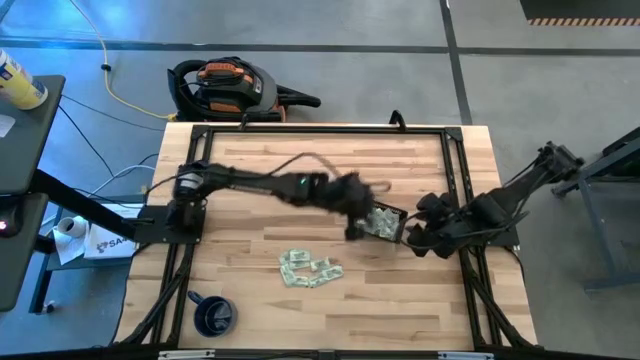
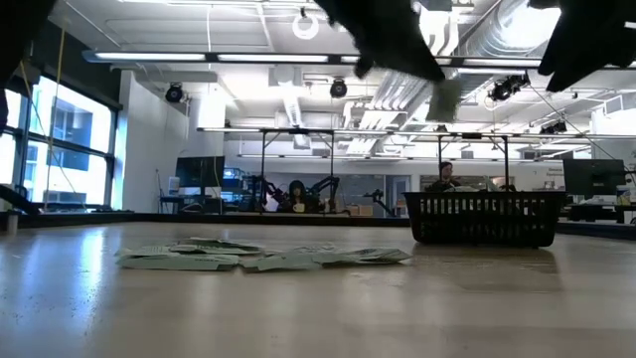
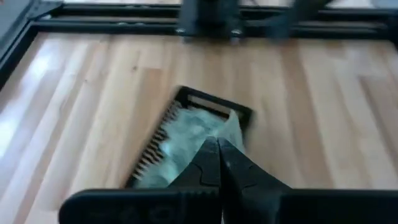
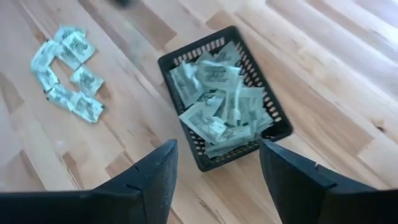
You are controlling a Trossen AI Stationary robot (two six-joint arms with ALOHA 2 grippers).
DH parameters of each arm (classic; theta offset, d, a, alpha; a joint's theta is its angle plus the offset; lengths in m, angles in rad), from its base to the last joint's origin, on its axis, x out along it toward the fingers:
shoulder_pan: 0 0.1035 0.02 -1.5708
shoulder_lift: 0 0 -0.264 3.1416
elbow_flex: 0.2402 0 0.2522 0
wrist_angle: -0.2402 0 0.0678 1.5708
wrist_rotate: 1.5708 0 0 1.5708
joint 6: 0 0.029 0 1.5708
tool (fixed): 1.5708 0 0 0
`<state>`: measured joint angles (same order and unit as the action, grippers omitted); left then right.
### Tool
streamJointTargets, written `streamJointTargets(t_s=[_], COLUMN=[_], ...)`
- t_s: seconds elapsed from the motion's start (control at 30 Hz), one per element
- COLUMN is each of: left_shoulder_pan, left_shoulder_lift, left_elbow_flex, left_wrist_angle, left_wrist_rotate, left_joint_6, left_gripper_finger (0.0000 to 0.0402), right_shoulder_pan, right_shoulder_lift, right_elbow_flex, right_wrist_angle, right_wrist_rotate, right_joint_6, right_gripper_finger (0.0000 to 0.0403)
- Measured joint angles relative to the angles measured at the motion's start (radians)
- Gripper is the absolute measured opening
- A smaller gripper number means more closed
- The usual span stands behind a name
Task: Pick and place Stevia / Truvia into bins
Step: Put the stevia packet into the black bin
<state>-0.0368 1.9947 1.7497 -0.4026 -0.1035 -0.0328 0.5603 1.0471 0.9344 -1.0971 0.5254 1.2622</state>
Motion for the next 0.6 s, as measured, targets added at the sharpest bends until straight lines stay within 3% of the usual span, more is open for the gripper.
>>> streamJointTargets(t_s=[0.2, 0.37, 0.6], left_shoulder_pan=[0.129, 0.142, 0.103], left_shoulder_lift=[0.207, 0.314, 0.324], left_elbow_flex=[0.177, 0.231, 0.234], left_wrist_angle=[-0.002, -0.055, -0.127], left_wrist_rotate=[0.131, 0.308, 0.245], left_joint_6=[-0.126, -0.269, -0.288], left_gripper_finger=[0.0022, 0.0048, 0.0135], right_shoulder_pan=[0.007, 0.01, 0.009], right_shoulder_lift=[-0.019, -0.001, 0.008], right_elbow_flex=[0.001, 0.0, 0.0], right_wrist_angle=[-0.027, -0.036, -0.059], right_wrist_rotate=[-0.004, -0.025, -0.01], right_joint_6=[0.021, 0.021, 0.016], right_gripper_finger=[0.0191, 0.018, 0.018])
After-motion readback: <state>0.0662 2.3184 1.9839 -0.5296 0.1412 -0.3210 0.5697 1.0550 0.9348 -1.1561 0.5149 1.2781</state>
